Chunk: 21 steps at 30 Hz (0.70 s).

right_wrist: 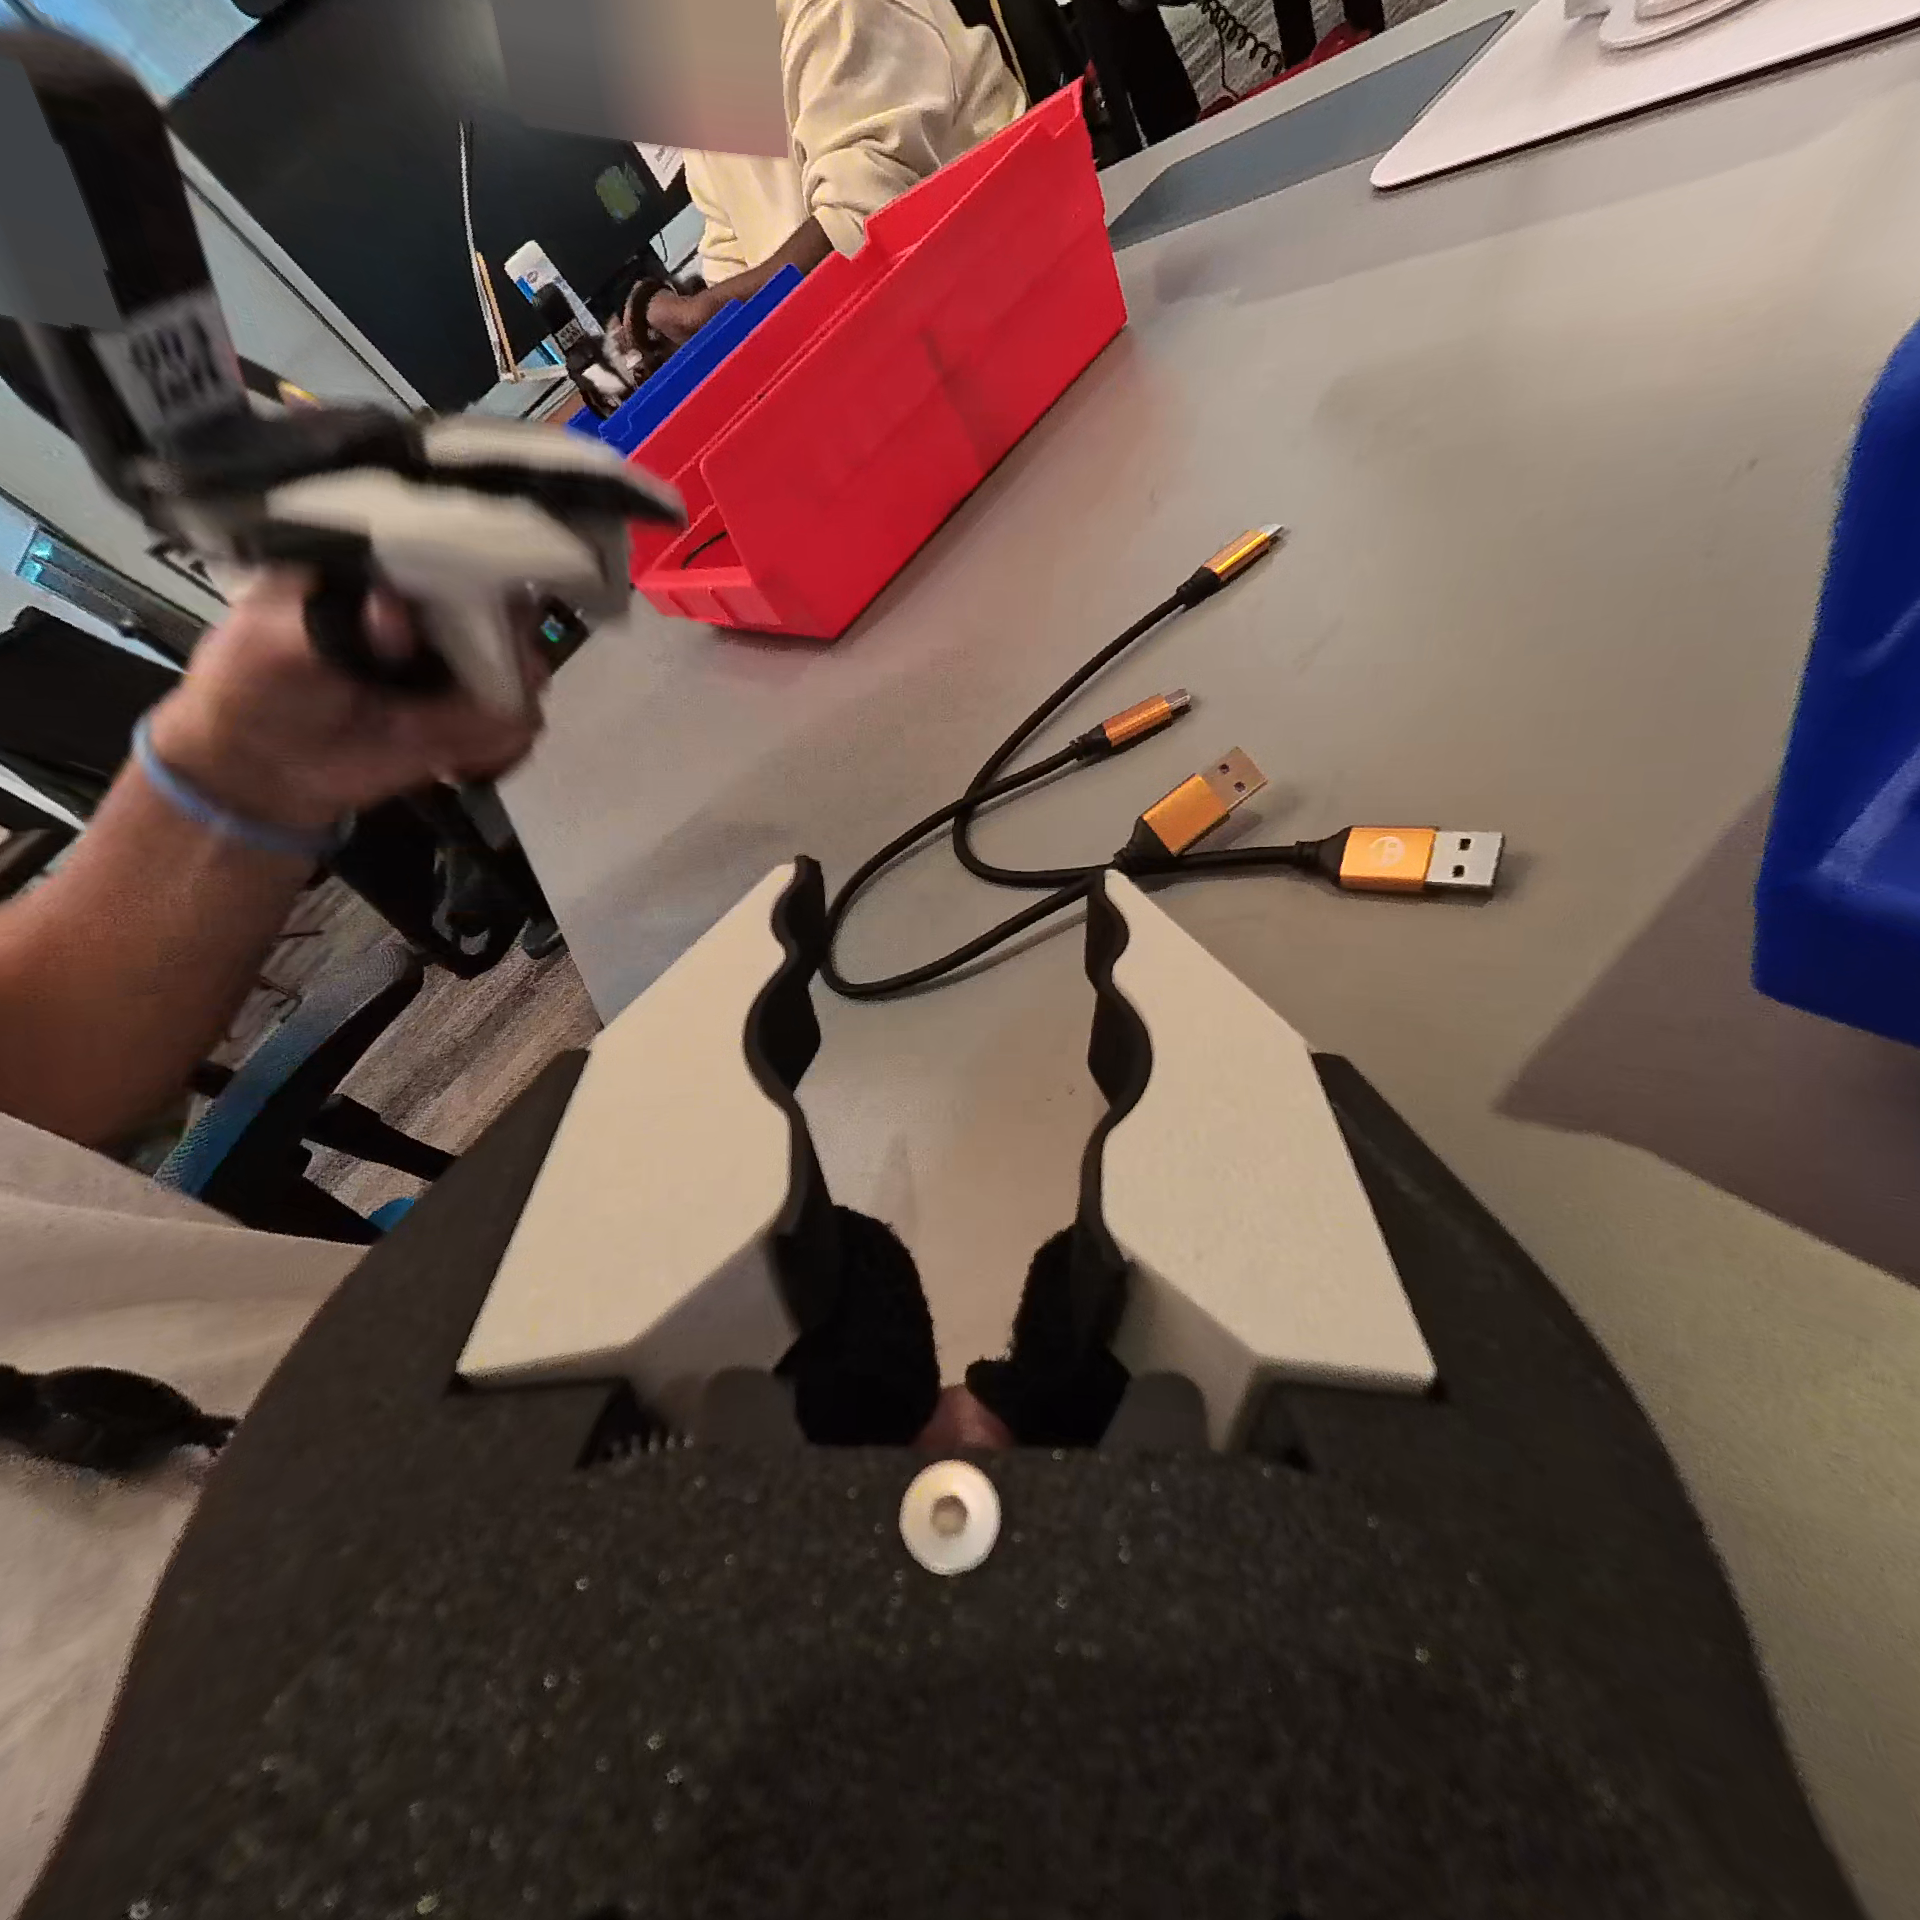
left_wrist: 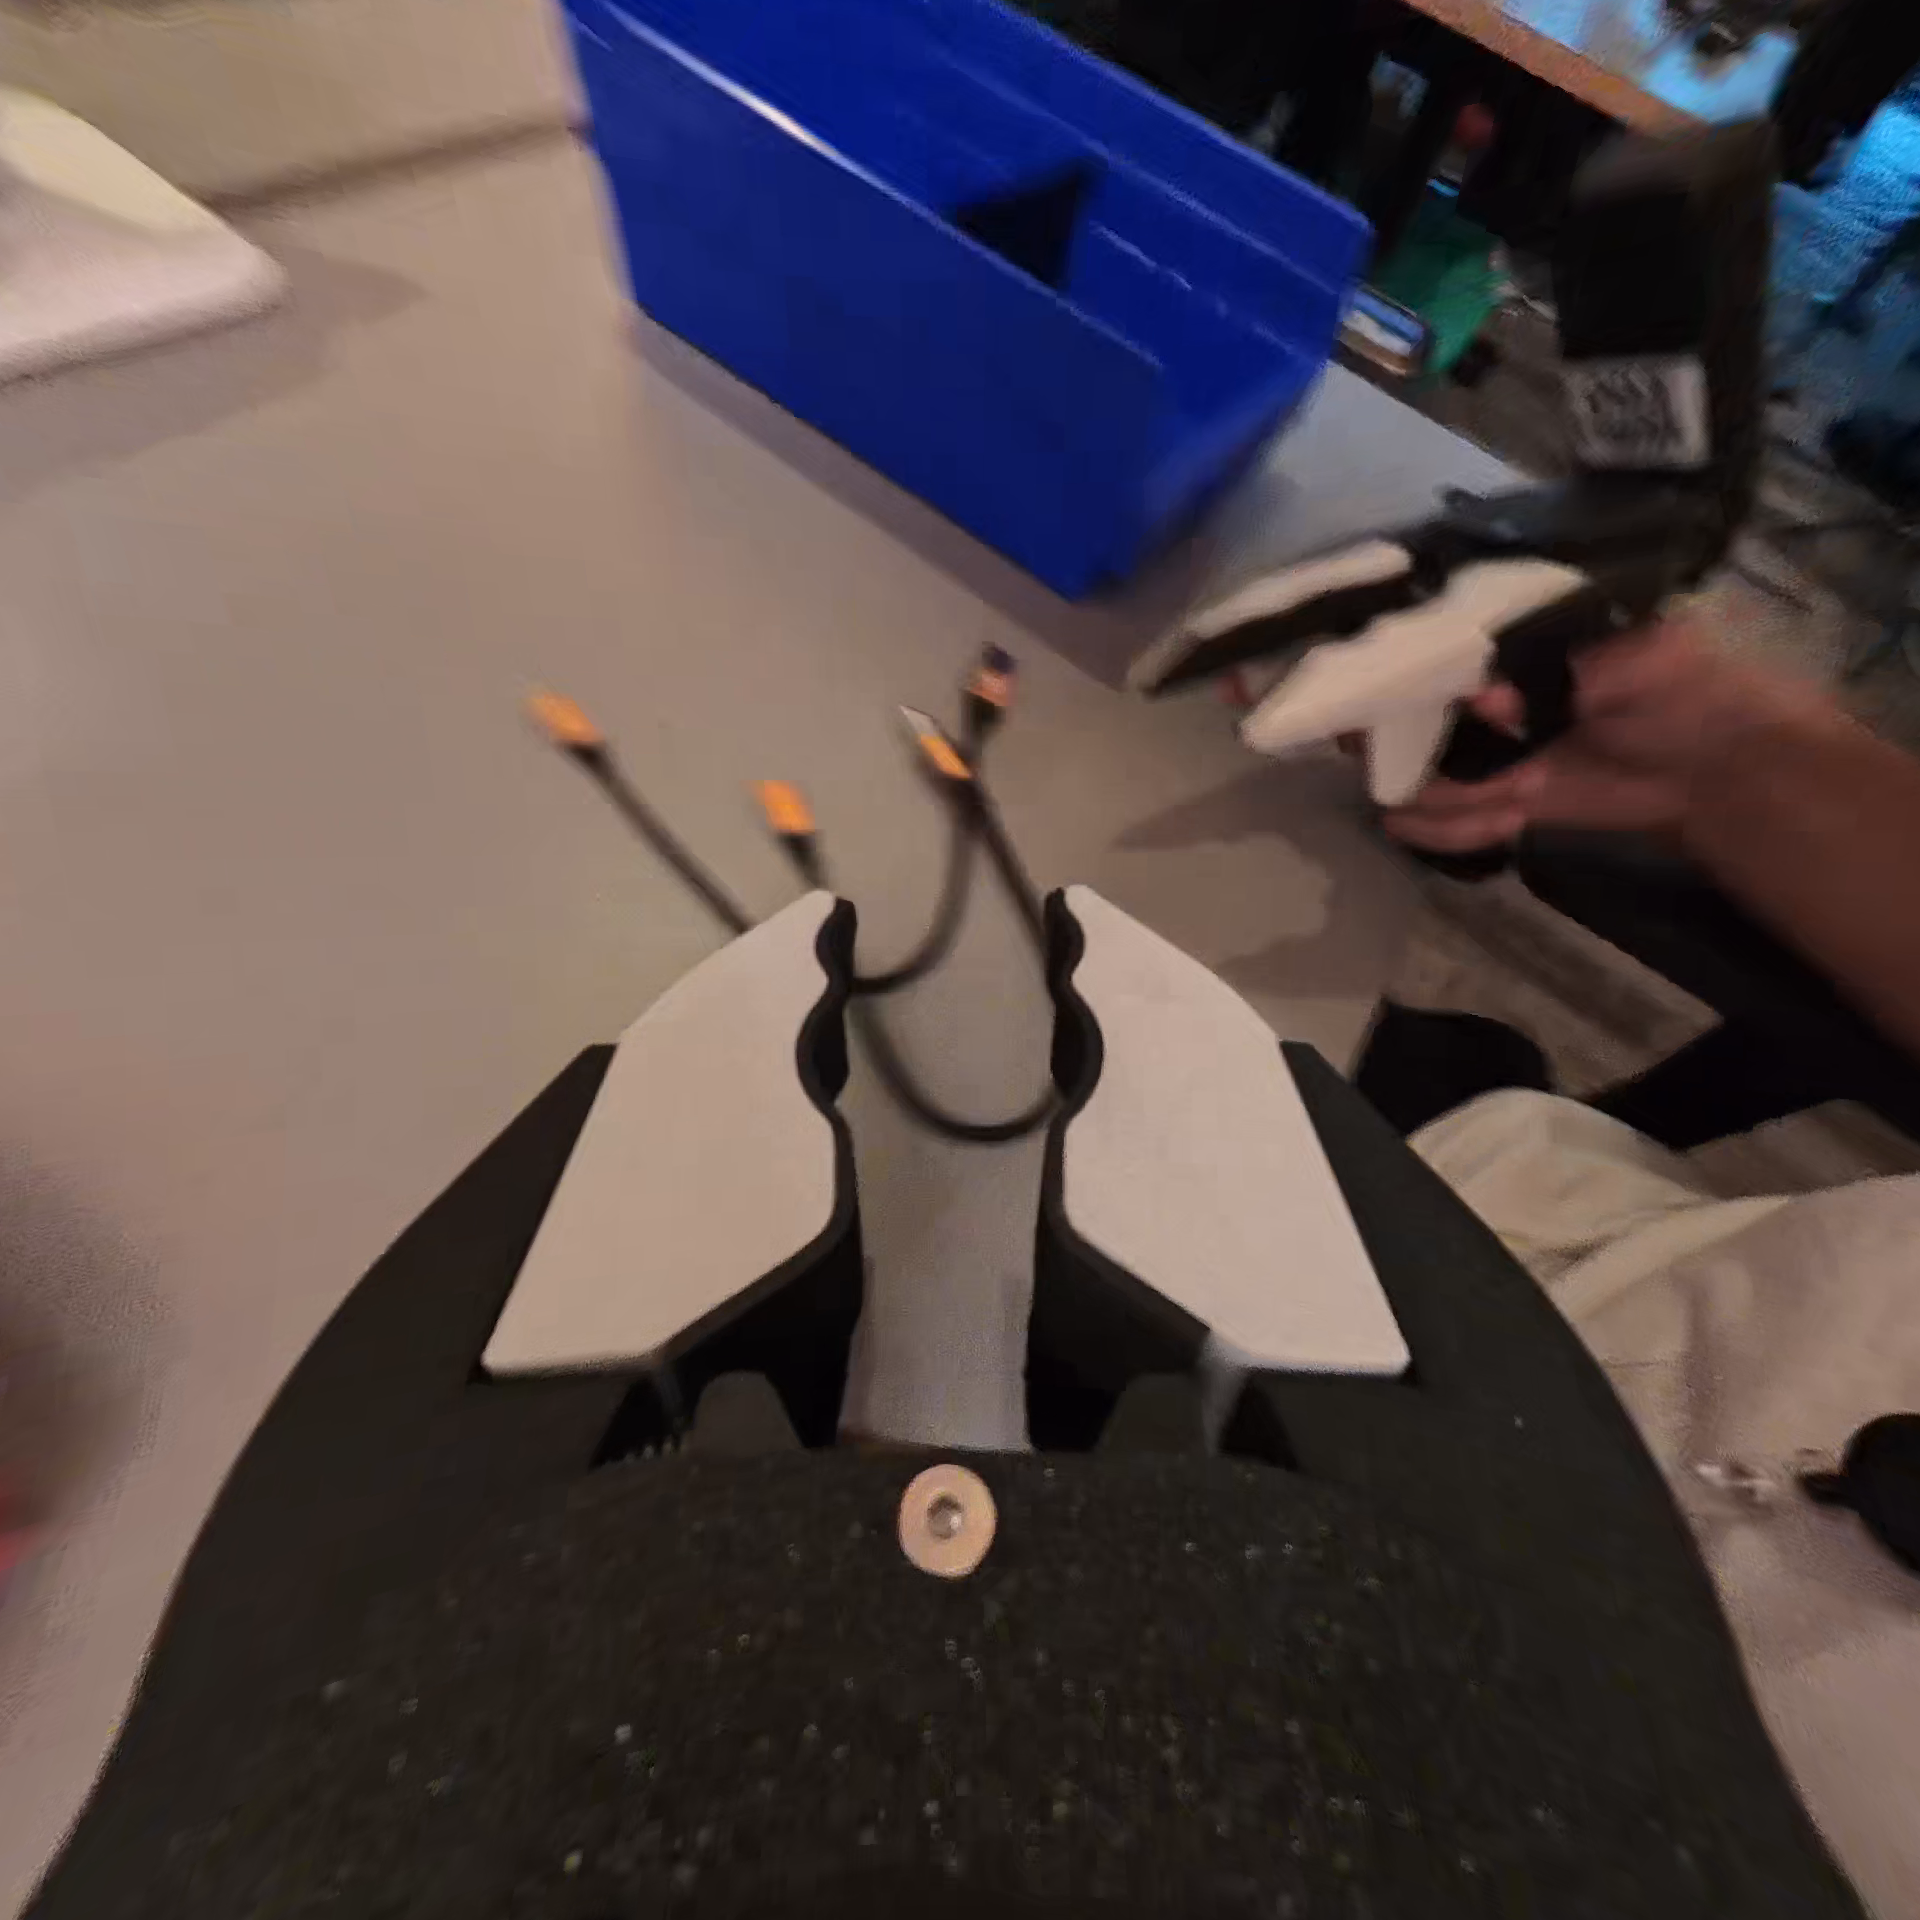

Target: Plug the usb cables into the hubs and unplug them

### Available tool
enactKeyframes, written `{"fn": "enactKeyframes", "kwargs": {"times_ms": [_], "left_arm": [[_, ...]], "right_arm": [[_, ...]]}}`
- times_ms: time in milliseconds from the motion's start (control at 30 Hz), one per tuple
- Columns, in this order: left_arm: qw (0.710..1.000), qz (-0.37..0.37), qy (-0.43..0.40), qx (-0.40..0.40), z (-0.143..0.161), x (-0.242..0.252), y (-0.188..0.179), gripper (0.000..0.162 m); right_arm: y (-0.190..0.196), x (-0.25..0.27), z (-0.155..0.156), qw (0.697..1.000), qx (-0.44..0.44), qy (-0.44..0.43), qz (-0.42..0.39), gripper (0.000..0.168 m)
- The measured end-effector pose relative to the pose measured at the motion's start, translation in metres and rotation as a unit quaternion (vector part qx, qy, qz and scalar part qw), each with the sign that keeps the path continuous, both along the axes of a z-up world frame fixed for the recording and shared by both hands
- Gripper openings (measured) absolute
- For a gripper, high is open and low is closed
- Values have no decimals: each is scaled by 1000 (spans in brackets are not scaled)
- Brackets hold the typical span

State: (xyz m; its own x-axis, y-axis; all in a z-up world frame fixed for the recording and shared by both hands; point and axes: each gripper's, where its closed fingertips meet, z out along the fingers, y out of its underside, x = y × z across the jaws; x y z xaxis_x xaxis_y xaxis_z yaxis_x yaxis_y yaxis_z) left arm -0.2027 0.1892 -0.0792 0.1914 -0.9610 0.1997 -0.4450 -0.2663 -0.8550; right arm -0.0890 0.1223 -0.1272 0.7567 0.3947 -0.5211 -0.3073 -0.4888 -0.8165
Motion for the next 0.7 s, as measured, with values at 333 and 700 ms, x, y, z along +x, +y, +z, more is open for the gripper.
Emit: {"fn": "enactKeyframes", "kwargs": {"times_ms": [333,700], "left_arm": [[906,280,269,-166,0,-153,319,53],[782,337,402,-336,-82,-178,342,34]], "right_arm": [[4,-7,3,1000,-1,17,10,48],[-6,-20,9,999,15,18,44,49]]}}
